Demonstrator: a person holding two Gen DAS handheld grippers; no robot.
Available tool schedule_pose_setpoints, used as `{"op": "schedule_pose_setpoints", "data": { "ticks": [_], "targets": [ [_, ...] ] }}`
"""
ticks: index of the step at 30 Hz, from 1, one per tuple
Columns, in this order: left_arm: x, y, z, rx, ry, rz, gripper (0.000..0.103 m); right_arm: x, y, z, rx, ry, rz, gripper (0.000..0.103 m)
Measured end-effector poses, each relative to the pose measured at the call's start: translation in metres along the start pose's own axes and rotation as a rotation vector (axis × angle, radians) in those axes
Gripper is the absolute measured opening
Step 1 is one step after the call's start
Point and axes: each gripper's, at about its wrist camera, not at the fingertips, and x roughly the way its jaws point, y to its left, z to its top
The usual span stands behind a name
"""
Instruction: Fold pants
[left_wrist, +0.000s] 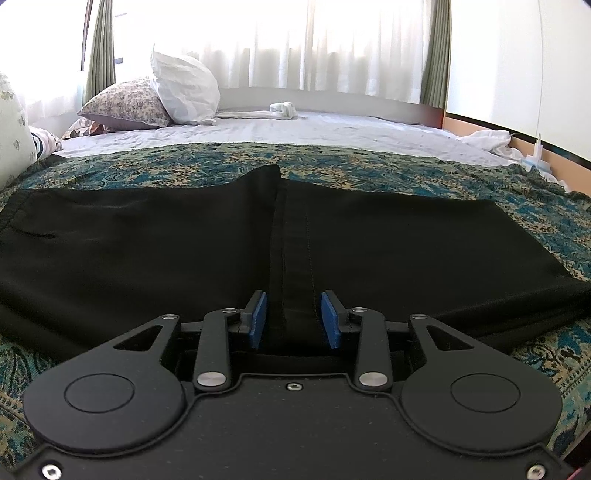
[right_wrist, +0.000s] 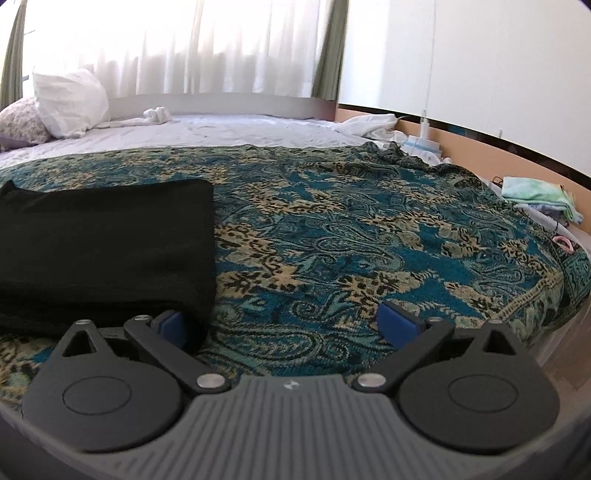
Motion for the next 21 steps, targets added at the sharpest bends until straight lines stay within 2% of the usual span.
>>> {"op": "schedule_pose_setpoints", "data": {
  "ticks": [3,8,12,15,19,21],
  "targets": [
    [0.000,0.002,-0.001,-0.009,-0.001,-0.008,0.033,-0.015,0.004,0.000,-0.050,-0.006,0.034,0.103],
    [-0.001,0.002,-0.002,-0.011,-0.008,-0.015,0.033,-0.043,0.009,0.002,-0.080,-0.036,0.142,0.103],
    [-0.001,0.003,-0.003,-0.014,-0.010,-0.020,0.033,-0.054,0.014,0.014,-0.024,-0.096,0.220,0.103],
    [-0.002,0.004,-0.003,-0.018,-0.012,-0.024,0.033,-0.046,0.024,0.024,0.016,-0.111,0.249,0.103],
    [-0.002,0.005,-0.004,-0.024,-0.013,-0.032,0.033,-0.029,0.043,0.027,0.029,-0.118,0.262,0.094],
    [-0.002,0.006,-0.004,-0.025,-0.014,-0.033,0.033,-0.021,0.052,0.025,0.019,-0.105,0.265,0.084]
  ]
}}
